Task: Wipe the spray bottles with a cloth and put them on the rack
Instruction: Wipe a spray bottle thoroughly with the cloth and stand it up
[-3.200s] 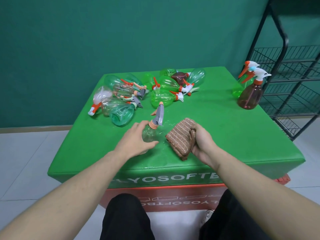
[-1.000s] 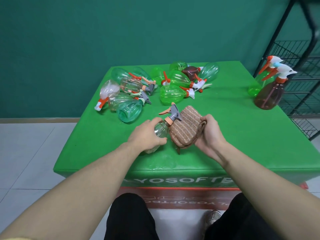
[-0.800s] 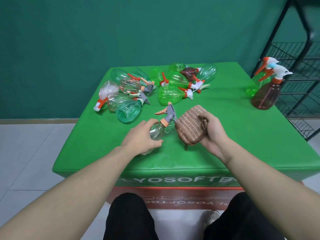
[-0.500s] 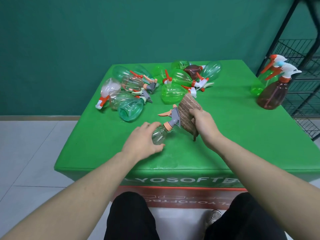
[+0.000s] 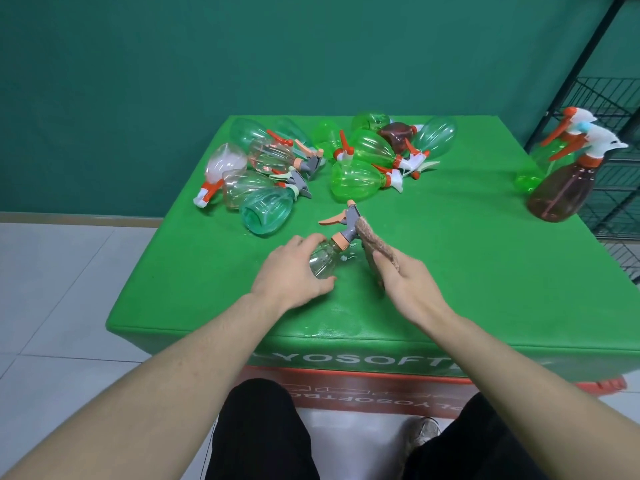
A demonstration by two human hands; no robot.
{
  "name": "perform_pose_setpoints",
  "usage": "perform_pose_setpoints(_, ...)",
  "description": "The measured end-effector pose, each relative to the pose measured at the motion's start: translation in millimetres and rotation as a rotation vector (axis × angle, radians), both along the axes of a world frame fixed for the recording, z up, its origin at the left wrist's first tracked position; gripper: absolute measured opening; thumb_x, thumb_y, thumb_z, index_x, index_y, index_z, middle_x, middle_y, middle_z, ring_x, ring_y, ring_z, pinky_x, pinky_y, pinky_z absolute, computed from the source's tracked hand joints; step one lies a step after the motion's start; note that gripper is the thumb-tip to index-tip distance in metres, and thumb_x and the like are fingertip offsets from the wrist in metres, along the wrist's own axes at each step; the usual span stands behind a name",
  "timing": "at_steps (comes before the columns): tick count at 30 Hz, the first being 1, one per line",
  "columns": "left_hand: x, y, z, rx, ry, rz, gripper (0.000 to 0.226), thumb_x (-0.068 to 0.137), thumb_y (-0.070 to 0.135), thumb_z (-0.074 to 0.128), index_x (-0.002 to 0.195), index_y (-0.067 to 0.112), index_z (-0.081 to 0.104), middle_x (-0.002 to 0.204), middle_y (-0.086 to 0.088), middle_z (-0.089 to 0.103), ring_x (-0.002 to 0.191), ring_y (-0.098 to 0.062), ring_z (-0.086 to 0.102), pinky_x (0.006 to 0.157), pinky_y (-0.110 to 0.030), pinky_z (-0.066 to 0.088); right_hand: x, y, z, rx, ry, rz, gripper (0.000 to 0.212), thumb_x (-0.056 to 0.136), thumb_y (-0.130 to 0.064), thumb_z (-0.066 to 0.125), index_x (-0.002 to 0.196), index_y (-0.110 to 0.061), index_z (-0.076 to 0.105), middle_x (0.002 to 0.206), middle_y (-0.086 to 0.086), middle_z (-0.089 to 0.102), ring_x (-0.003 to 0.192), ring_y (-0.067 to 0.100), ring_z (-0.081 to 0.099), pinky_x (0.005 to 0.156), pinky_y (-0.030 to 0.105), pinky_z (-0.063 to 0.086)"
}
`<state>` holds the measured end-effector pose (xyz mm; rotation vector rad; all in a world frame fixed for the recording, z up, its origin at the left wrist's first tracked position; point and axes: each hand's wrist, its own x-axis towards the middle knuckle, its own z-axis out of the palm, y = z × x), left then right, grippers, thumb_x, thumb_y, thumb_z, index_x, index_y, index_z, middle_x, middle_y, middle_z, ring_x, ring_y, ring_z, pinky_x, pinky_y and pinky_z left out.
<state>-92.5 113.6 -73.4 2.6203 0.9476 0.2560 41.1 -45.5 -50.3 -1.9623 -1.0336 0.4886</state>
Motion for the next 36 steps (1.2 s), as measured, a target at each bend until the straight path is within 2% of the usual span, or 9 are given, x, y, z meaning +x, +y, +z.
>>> perform_pose_setpoints(5,0.2,2.6,-1.0,-0.016,-0.009,0.005,0.084,0.083,0.052,0.075,0.154,0.029,0.037,0.135,-0.003,0.056,0.120,-0.026,0.057,0.100,-0.035,0.046,-0.3,10.4,2.6,-0.022,-0.013,0.024,0.030,0.109,-0.029,0.039,0.085,-0.042,0.050,0.077,-0.020,0.049,0.075,0.010,0.047,0.057,0.006,0.031)
perform_pose_setpoints(9,-1.6,1.7,-1.6,-0.019,-0.033,0.003,0.083,0.083,0.052,0.076,0.154,0.029,0.039,0.133,-0.002,0.057,0.118,-0.025,0.058,0.099,-0.036,0.047,6.0,33.1,4.0,-0.015,0.031,0.000,0.033,0.109,-0.033,0.036,0.132,-0.041,0.058,0.107,-0.012,0.058,0.095,0.014,0.054,0.063,0.011,0.036)
perform_pose_setpoints(17,-2.7,0.7,-3.6,-0.017,-0.052,0.019,0.083,0.082,0.051,0.076,0.153,0.029,0.040,0.134,-0.002,0.057,0.117,-0.025,0.059,0.101,-0.036,0.048,10.3,64.6,10.2,-0.011,0.046,-0.005,0.043,0.110,-0.037,0.032,0.150,-0.050,0.040,0.140,-0.010,0.059,0.091,0.006,0.057,0.063,0.000,0.034)
perform_pose_setpoints(22,2.3,0.2,-1.3,-0.009,-0.018,0.047,0.082,0.082,0.053,0.075,0.152,0.030,0.039,0.134,-0.003,0.056,0.116,-0.028,0.060,0.097,-0.037,0.051,2.0,47.1,2.5,0.075,-0.005,0.085,0.047,0.109,-0.028,0.036,0.146,-0.057,0.042,0.160,-0.018,0.034,0.142,-0.004,0.032,0.119,0.021,0.028)
perform_pose_setpoints(24,4.9,-0.4,0.1,-0.003,0.003,0.058,0.083,0.083,0.053,0.075,0.153,0.030,0.038,0.135,-0.003,0.056,0.116,-0.028,0.060,0.096,-0.038,0.052,1.8,35.9,-0.7,0.067,-0.011,0.103,0.047,0.108,-0.023,0.038,0.146,-0.051,0.046,0.161,-0.015,0.033,0.146,-0.001,0.028,0.124,0.025,0.020)
perform_pose_setpoints(28,7.6,-1.1,6.4,-0.015,0.027,0.043,0.081,0.081,0.054,0.076,0.149,0.031,0.039,0.130,-0.001,0.058,0.106,-0.025,0.063,0.090,-0.039,0.056,5.9,20.5,3.5,0.059,0.159,0.063,0.039,0.106,-0.030,0.040,0.130,-0.055,0.058,0.120,-0.025,0.066,0.121,0.018,0.062,0.105,0.031,0.049)
perform_pose_setpoints(31,3.8,-3.5,8.9,0.014,0.056,-0.021,0.078,0.082,0.052,0.076,0.147,0.029,0.040,0.124,-0.001,0.059,0.099,-0.022,0.060,0.085,-0.033,0.052,11.9,15.4,14.9,0.169,0.434,-0.083,0.030,0.108,-0.026,0.038,0.128,-0.028,0.060,0.126,-0.008,0.067,0.111,0.008,0.064,0.104,0.023,0.049)
perform_pose_setpoints(33,0.4,-5.0,9.4,0.029,0.056,-0.042,0.076,0.082,0.052,0.076,0.146,0.030,0.041,0.122,0.000,0.059,0.095,-0.019,0.056,0.081,-0.031,0.048,20.5,16.1,20.6,0.111,0.325,-0.271,0.029,0.109,-0.029,0.036,0.118,-0.023,0.062,0.118,0.004,0.071,0.099,0.015,0.067,0.098,0.032,0.053)
perform_pose_setpoints(36,-0.6,-7.5,8.0,0.035,0.048,-0.063,0.076,0.080,0.051,0.078,0.144,0.029,0.043,0.119,0.002,0.059,0.095,-0.018,0.057,0.080,-0.030,0.047,26.4,20.0,22.4,0.151,0.259,-0.255,0.033,0.107,-0.028,0.037,0.126,-0.028,0.064,0.130,-0.004,0.068,0.112,0.012,0.065,0.107,0.034,0.048)
